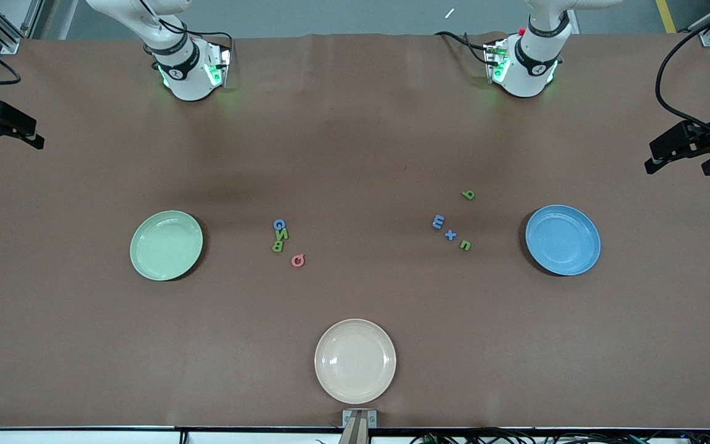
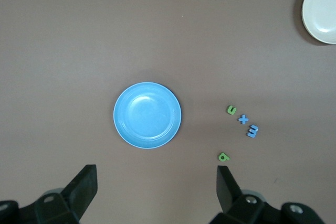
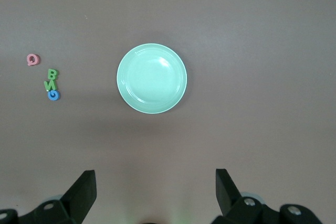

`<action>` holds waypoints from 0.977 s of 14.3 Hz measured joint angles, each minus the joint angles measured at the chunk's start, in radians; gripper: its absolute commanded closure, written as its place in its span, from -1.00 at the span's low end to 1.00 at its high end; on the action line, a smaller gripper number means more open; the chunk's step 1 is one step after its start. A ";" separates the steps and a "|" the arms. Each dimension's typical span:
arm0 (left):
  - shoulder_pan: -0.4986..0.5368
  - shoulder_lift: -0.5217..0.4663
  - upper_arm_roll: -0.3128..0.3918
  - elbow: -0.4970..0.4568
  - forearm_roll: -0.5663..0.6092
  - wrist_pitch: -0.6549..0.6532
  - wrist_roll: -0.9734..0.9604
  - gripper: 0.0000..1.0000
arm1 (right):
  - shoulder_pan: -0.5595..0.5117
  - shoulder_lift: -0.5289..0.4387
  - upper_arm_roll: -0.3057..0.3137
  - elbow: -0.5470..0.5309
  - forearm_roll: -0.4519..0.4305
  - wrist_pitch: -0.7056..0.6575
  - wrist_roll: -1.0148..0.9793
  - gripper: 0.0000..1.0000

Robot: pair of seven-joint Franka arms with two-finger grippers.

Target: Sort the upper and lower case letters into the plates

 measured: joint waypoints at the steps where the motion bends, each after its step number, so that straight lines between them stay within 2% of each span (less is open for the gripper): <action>1: 0.000 0.000 0.000 0.000 0.000 0.000 0.000 -0.99 | 0.000 0.000 0.000 0.000 0.000 0.000 0.000 -1.00; 10: -0.002 0.000 -0.002 0.000 0.000 0.000 0.000 -0.99 | 0.000 0.000 0.000 -0.001 -0.001 -0.024 0.000 -1.00; 14: -0.015 0.050 -0.012 -0.011 -0.026 0.005 0.000 -0.99 | -0.002 0.024 -0.005 0.000 -0.003 -0.023 0.000 -1.00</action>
